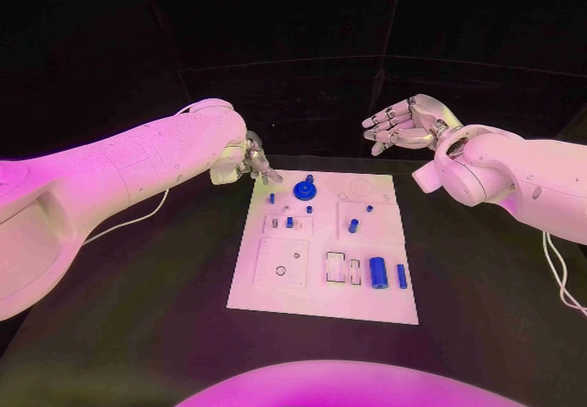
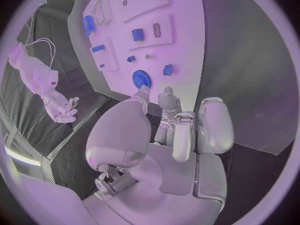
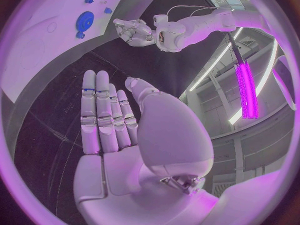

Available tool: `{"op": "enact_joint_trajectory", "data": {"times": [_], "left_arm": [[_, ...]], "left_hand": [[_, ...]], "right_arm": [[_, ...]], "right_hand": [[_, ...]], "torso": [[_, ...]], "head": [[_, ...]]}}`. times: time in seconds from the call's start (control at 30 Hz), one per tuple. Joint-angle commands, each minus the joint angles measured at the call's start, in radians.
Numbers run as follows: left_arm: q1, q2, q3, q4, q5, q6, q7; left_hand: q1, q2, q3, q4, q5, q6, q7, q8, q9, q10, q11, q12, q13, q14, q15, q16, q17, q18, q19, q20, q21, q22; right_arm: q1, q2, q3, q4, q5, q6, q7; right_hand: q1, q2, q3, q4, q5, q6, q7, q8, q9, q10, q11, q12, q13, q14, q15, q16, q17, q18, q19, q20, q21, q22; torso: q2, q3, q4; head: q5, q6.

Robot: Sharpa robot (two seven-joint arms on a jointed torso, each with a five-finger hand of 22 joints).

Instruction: Assemble the parts on the task board

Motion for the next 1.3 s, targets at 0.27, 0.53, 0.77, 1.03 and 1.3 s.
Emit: {"op": "enact_joint_trajectory", "data": {"times": [0.27,0.53,0.77,1.03,1.3], "left_arm": [[-0.021,0.043,-0.01,-0.084,-0.048,0.047,0.04],[-0.031,0.063,-0.011,-0.109,-0.05,0.066,0.046],[-0.036,0.074,-0.011,-0.121,-0.05,0.077,0.052],[-0.04,0.083,-0.011,-0.135,-0.05,0.1,0.051],[-0.043,0.086,-0.011,-0.141,-0.05,0.103,0.053]], "left_hand": [[-0.008,0.005,-0.035,0.017,-0.002,0.02,-0.004,-0.007,0.0,-0.003,0.001,0.007,0.0,0.106,0.0,0.003,0.263,-0.007,0.0,0.007,0.002,0.005],[-0.01,0.005,-0.054,0.025,-0.002,0.031,-0.008,-0.004,0.003,-0.002,-0.003,0.009,0.001,0.106,-0.002,0.003,0.263,-0.007,0.002,0.005,0.005,0.009],[-0.004,0.008,-0.058,0.024,-0.002,0.035,-0.009,-0.002,0.005,-0.001,-0.004,0.01,0.001,0.106,-0.003,0.003,0.263,-0.008,0.003,0.005,0.007,0.011],[0.028,0.023,-0.064,0.011,-0.002,0.042,-0.012,-0.001,0.009,0.0,-0.007,0.012,0.002,0.106,-0.005,0.003,0.263,-0.008,0.003,0.002,0.009,0.015],[0.044,0.031,-0.066,0.003,-0.002,0.044,-0.012,-0.002,0.011,0.0,-0.007,0.013,0.001,0.106,-0.006,0.003,0.263,-0.009,0.003,0.002,0.009,0.016]], "right_arm": [[0.002,0.007,0.001,-0.002,-0.001,0.008,0.011],[0.002,0.01,0.001,-0.004,-0.001,0.009,0.012],[0.002,0.012,0.001,-0.005,-0.001,0.01,0.012],[0.002,0.014,0.001,-0.006,-0.001,0.011,0.013],[0.002,0.016,0.001,-0.007,-0.001,0.011,0.013]], "right_hand": [[-0.009,-0.003,0.0,-0.001,0.004,-0.007,0.0,-0.003,0.0,-0.005,0.001,-0.004,-0.002,0.006,0.001,-0.006,-0.001,0.008,0.002,0.003,-0.003,-0.001],[-0.009,-0.003,0.0,-0.001,0.004,-0.007,0.0,-0.003,0.0,-0.005,0.001,-0.004,-0.002,0.006,0.001,-0.006,-0.001,0.008,0.002,0.003,-0.003,-0.001],[-0.009,-0.003,0.0,-0.001,0.004,-0.007,0.0,-0.003,0.0,-0.005,0.001,-0.004,-0.002,0.006,0.001,-0.006,-0.001,0.008,0.002,0.003,-0.003,-0.001],[-0.009,-0.003,0.0,-0.001,0.004,-0.007,0.0,-0.003,0.0,-0.005,0.001,-0.004,-0.002,0.006,0.001,-0.006,-0.001,0.008,0.002,0.003,-0.003,-0.001],[-0.009,-0.003,0.0,-0.001,0.004,-0.007,0.0,-0.003,0.0,-0.005,0.001,-0.004,-0.002,0.006,0.001,-0.006,-0.001,0.008,0.002,0.003,-0.003,-0.001]], "torso": [[-0.001,-0.0001,-0.0007],[-0.002,0.0014,0.0002],[-0.002,0.0013,0.0006],[-0.002,0.0008,0.0008],[-0.002,0.0014,0.0006]], "head": [[0.003,-0.003],[0.002,-0.003],[0.001,-0.004],[0.0,-0.005],[0.0,-0.005]]}}
